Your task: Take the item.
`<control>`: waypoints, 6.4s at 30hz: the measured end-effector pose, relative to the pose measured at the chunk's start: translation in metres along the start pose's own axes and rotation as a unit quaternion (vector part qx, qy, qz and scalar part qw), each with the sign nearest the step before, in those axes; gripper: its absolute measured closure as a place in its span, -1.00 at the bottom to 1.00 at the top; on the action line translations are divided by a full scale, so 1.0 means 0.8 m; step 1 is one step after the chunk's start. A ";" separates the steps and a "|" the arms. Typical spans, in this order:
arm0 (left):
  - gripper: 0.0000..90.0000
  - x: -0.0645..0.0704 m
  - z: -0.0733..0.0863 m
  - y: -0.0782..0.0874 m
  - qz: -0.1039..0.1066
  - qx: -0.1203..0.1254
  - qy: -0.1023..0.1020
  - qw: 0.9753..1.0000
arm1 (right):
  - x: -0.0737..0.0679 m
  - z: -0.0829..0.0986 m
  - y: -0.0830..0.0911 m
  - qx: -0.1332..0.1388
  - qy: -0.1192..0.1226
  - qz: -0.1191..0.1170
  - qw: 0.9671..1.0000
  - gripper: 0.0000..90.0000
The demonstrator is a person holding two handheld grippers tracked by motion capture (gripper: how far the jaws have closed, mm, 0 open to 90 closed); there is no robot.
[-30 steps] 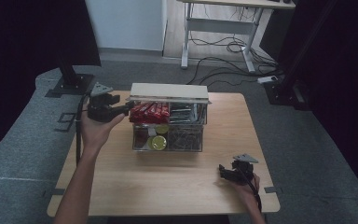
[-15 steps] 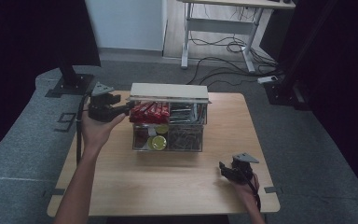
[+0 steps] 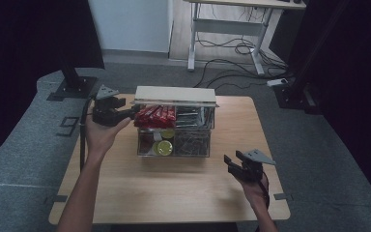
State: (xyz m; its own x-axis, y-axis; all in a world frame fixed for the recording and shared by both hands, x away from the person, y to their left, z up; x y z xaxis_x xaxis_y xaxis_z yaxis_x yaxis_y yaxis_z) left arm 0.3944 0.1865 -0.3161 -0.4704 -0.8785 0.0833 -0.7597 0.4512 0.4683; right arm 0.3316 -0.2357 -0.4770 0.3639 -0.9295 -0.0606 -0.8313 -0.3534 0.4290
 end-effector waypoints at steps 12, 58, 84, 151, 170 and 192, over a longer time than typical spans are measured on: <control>-0.10 0.000 0.000 0.000 0.001 0.000 0.001 1.000 | -0.039 -0.067 0.010 0.035 0.027 -0.038 0.998 0.04; -0.10 0.001 -0.002 0.000 0.006 0.002 -0.002 1.000 | -0.087 -0.143 -0.046 0.047 0.043 -0.048 0.997 0.39; -0.10 0.003 -0.005 0.003 0.007 0.005 -0.005 1.000 | -0.097 -0.152 -0.060 0.036 0.050 -0.040 0.997 0.54; -0.10 0.007 -0.009 -0.002 0.007 0.007 -0.010 1.000 | -0.099 -0.160 -0.026 0.078 0.069 -0.015 0.994 0.96; -0.10 0.009 -0.010 -0.002 0.007 0.008 -0.010 1.000 | -0.081 -0.157 0.009 0.109 0.046 -0.038 0.992 0.97; -0.10 0.010 -0.012 -0.001 0.008 0.010 -0.010 1.000 | -0.063 -0.140 0.041 0.130 0.028 -0.047 0.990 0.97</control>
State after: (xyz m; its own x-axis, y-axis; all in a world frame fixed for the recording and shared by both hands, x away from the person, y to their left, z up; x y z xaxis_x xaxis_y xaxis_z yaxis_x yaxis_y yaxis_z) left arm 0.3957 0.1778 -0.3072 -0.4908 -0.8683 0.0722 -0.7611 0.4676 0.4495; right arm 0.3327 -0.1890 -0.3591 0.4611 -0.8866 -0.0368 -0.8700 -0.4599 0.1778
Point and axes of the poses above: each handheld gripper's, and its own axes: y roughly backward along the jaws, z roughly out of its underside, x roughly to its right, the point moved 1 cm from there along -y, roughly forward along the jaws, and after that the axes turned 2 degrees about z, right-handed, at the moved point
